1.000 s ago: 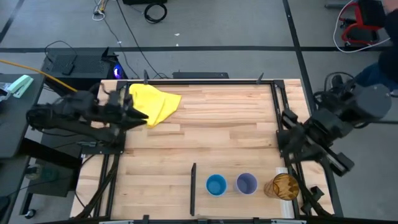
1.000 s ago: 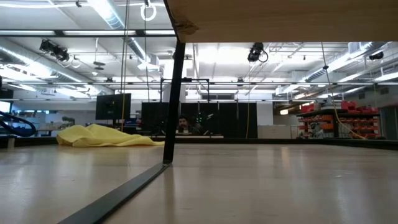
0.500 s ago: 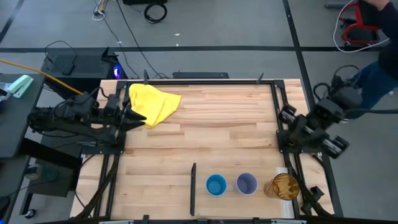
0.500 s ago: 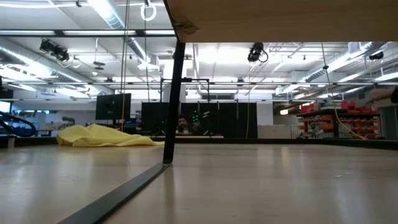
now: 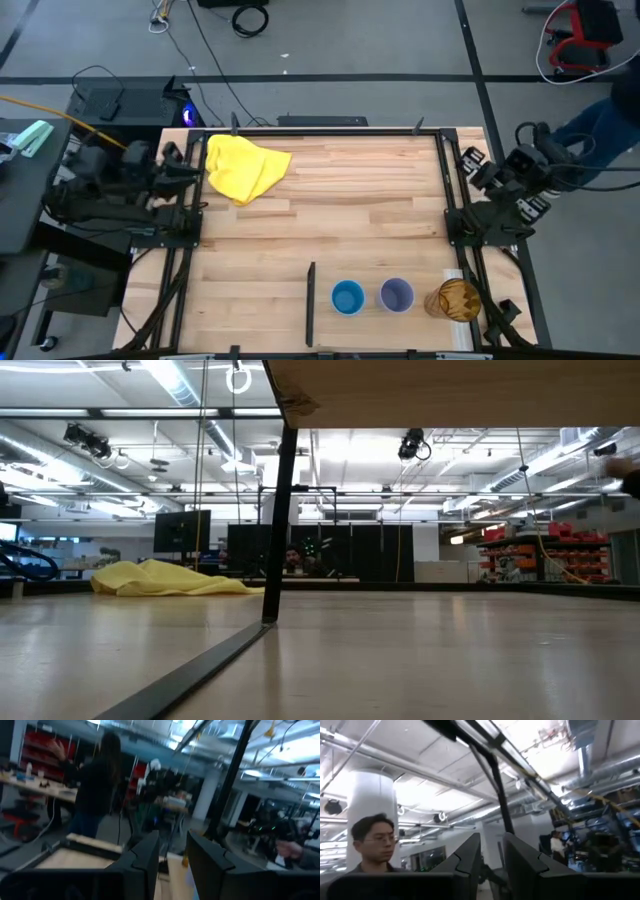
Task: Stack small to large cups/mugs on shelf
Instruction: Return to Home Position
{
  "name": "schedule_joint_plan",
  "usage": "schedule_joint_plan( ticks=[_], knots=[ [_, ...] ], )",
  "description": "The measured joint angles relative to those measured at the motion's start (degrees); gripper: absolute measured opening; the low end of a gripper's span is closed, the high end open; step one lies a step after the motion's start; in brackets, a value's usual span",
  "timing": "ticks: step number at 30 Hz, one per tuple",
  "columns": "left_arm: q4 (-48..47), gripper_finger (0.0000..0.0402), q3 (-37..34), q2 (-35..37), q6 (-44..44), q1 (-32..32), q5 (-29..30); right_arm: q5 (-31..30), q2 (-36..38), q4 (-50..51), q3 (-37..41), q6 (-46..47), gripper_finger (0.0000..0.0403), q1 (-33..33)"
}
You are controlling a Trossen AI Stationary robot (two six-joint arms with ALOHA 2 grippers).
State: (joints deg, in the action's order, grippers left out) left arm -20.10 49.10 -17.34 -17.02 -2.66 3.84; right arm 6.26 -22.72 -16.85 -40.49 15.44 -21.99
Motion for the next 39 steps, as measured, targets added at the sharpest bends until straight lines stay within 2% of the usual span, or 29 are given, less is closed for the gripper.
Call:
schedule_joint_plan(
  ticks=[8,15,19,26,33,39],
  knots=[
    [0.07,0.0107,-4.36,9.08,-0.12,-0.01,0.83,-0.01,11.49,-0.04,7.15,-0.55,0.0091,1.15],
    [1.79,0.0107,-9.60,16.59,0.11,-0.01,4.48,-0.22,18.68,0.09,10.68,-2.31,0.0091,1.15],
    [1.64,0.0107,-10.66,17.10,0.11,-0.01,4.74,-0.20,22.70,0.22,11.42,-3.95,0.0091,1.15],
    [6.23,0.0107,-13.70,17.11,-0.32,-0.01,5.37,-0.27,22.67,-0.25,12.15,-3.67,0.0091,1.13],
    [15.86,0.0107,-21.79,17.14,-1.86,-0.01,5.38,-0.20,22.06,-14.58,23.04,-1.07,0.0091,1.15],
    [18.95,0.0107,-26.41,17.13,-4.33,-0.10,5.15,-1.05,22.25,-16.42,28.00,2.49,0.0091,1.15]
  ],
)
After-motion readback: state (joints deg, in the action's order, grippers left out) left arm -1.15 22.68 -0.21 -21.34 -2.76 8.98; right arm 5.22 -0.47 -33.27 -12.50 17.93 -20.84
